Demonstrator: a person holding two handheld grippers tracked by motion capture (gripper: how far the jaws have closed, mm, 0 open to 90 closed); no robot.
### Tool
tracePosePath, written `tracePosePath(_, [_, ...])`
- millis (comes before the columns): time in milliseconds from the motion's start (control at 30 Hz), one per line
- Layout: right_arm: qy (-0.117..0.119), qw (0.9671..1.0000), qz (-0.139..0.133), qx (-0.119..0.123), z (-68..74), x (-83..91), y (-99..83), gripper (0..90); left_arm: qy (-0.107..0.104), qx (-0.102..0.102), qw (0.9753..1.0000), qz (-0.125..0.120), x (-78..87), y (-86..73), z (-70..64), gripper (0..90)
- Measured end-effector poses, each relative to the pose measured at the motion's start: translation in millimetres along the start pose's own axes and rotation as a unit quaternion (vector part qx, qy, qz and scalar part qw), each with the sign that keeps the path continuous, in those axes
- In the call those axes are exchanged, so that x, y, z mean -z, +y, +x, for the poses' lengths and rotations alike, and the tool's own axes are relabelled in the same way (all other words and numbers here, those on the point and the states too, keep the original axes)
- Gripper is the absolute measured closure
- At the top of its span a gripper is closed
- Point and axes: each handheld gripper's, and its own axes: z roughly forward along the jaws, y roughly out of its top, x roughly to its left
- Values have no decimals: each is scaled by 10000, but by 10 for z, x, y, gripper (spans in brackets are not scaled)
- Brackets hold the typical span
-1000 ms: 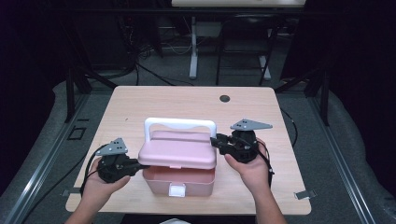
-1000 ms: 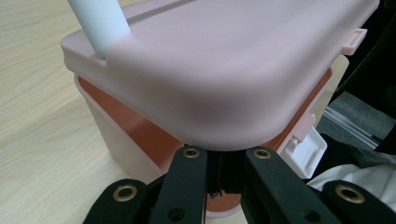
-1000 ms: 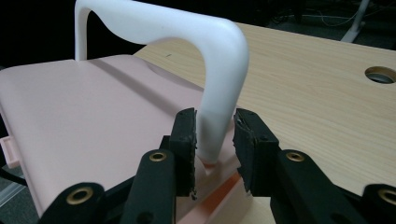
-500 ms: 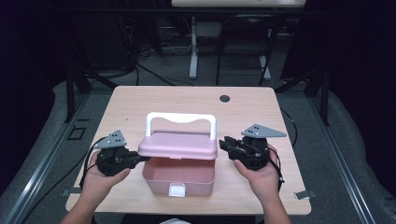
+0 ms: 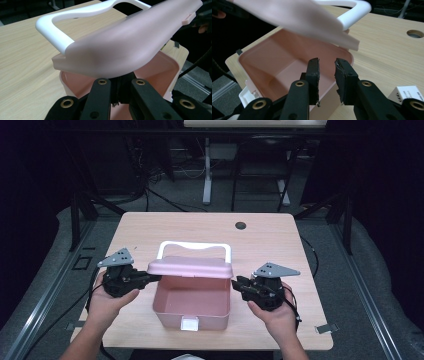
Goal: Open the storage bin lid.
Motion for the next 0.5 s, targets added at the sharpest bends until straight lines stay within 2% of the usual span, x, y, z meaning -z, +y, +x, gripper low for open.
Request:
tracePosePath(200, [111,9999,88,67,67,-81,-39,739,-23,47,9999,-163,-9,62,48,896])
tracePosePath(400, [343,9989,237,218,149,-222,-110,745,18,56,9999,-157,-18,133,75,896])
tracePosePath(500, [377,9982,340,314,195,-282,-138,754,29,57,9998,-164,-20,165,90,896])
